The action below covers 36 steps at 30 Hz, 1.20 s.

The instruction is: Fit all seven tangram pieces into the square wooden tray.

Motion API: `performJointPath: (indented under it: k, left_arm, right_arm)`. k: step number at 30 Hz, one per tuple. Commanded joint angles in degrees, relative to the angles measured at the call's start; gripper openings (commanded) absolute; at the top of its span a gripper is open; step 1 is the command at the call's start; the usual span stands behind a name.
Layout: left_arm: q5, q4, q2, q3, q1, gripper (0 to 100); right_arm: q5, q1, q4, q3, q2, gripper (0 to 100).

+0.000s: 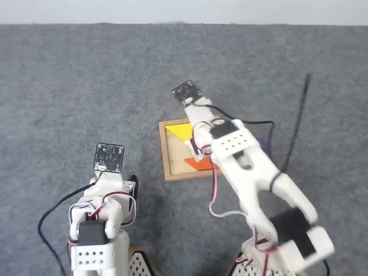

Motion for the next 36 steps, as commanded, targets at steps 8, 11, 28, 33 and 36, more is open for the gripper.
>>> performJointPath:
  k: [8,11,28,33,36]
  left_arm:
    - [-0.35,0.53,-1.58,-0.48,0.09,15]
    - [-0.35,0.53,-1.58,-0.48,0.09,15]
    - [-0.35,0.53,-1.58,-0.48,0.09,15]
    - [-0.35,0.53,-1.58,-0.48,0.09,15]
    - [-0.35,0.53,-1.58,-0.48,0.09,15]
  right_arm:
    - [1.05,0.92,-3.56,4.48,-0.48,4.7]
    - [0.79,1.01,-3.56,0.70,4.35,4.7]
    - [0.53,-2.42,-2.95,-7.91,7.69,4.7]
    - [0.53,-3.47,-0.57,-7.30,3.56,4.7]
    - [0.62,-3.65,-1.01,-3.25,3.56,4.7]
